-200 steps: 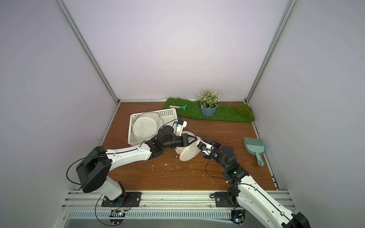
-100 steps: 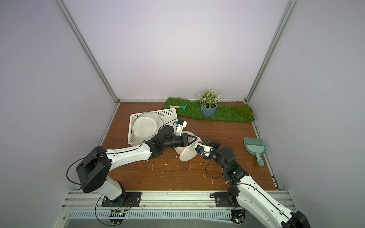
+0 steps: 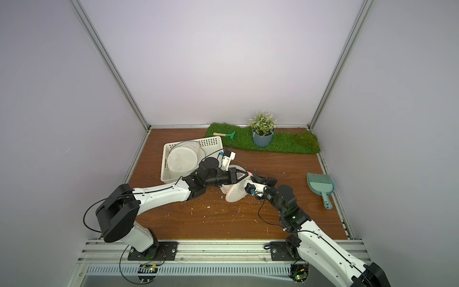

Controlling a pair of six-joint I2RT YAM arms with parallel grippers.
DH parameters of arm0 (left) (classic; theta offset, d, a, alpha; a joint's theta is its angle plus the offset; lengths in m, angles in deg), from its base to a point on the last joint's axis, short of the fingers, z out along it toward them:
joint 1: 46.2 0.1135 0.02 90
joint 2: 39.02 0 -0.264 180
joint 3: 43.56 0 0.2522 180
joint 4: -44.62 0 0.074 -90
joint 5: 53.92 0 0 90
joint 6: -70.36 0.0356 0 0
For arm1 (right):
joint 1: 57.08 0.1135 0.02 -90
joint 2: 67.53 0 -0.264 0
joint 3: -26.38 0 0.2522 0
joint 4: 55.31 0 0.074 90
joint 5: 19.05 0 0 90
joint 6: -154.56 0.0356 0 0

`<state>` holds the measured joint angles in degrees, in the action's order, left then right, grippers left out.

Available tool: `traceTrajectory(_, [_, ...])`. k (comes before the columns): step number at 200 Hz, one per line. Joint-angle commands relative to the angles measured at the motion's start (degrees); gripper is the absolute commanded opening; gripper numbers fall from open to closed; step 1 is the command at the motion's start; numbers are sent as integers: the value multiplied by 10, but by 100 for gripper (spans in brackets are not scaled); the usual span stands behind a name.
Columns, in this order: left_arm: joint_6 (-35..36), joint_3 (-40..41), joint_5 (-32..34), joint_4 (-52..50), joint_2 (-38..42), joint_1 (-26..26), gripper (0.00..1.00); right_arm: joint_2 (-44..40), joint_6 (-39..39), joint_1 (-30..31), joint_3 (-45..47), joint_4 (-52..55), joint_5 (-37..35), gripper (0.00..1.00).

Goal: Turn the laundry bag inside out
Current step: Zip the zipper on the laundry bag.

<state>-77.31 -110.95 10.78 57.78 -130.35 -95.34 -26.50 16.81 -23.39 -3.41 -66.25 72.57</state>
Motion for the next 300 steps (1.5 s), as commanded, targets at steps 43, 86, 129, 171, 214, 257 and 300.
traceTrajectory(43, [3,-21,-16,-2,9,-6,1,6,-5,3,5,-46,-9,10])
traceTrajectory(86, [8,-25,-20,-3,10,-5,1,8,12,3,3,-35,11,0])
traceTrajectory(129, [56,-31,-20,-38,16,-5,1,3,74,4,-5,-31,-1,0])
traceTrajectory(171, [108,-18,-2,-46,38,-3,1,-18,248,3,-38,29,-11,0])
traceTrajectory(214, [110,5,-3,6,51,3,1,-23,476,4,-82,115,-21,0])
traceTrajectory(257, [119,10,-8,20,57,8,1,-6,627,3,-120,163,-8,0])
traceTrajectory(300, [135,24,-17,26,68,22,1,9,677,2,-155,211,-3,0])
